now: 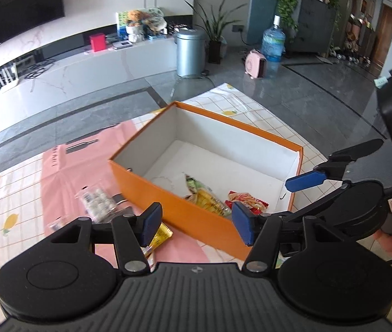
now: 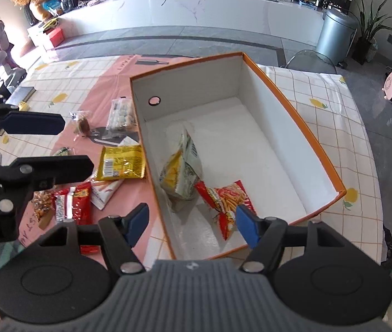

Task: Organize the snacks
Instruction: 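Withdraw both tools from the box back over the snack pile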

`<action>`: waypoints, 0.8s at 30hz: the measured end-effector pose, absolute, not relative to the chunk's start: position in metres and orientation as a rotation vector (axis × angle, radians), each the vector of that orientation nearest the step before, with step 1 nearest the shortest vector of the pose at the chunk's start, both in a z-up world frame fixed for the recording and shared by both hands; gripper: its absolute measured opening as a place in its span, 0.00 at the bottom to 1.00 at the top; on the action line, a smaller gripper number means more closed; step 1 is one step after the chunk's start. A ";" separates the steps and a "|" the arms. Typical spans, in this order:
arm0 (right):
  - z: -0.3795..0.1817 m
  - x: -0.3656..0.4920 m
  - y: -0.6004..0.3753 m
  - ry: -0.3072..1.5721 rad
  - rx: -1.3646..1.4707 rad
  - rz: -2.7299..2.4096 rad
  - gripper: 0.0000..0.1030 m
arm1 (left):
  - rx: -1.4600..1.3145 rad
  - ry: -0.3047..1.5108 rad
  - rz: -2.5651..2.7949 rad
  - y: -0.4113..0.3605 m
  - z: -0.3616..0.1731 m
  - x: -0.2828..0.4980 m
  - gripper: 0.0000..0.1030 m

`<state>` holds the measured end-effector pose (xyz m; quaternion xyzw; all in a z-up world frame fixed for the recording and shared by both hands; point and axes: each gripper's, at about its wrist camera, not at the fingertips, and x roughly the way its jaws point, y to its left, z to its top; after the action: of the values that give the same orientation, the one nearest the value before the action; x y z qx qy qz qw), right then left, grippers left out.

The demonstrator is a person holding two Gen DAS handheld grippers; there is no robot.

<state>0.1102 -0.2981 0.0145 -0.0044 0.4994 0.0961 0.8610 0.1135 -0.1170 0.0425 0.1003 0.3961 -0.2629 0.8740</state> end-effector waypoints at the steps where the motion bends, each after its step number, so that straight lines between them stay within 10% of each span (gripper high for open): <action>1: 0.018 0.103 -0.291 1.025 0.004 0.209 0.70 | 0.200 0.822 -0.538 -0.109 0.046 0.108 0.66; 24: -0.032 0.011 -0.163 0.837 0.132 0.206 0.89 | 0.244 0.836 -0.352 0.031 -0.010 0.029 0.75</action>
<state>0.0114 -0.1629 -0.0319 0.0639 0.4055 0.0997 0.9064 0.0294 0.0311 -0.0100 0.1176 0.4027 -0.1698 0.8917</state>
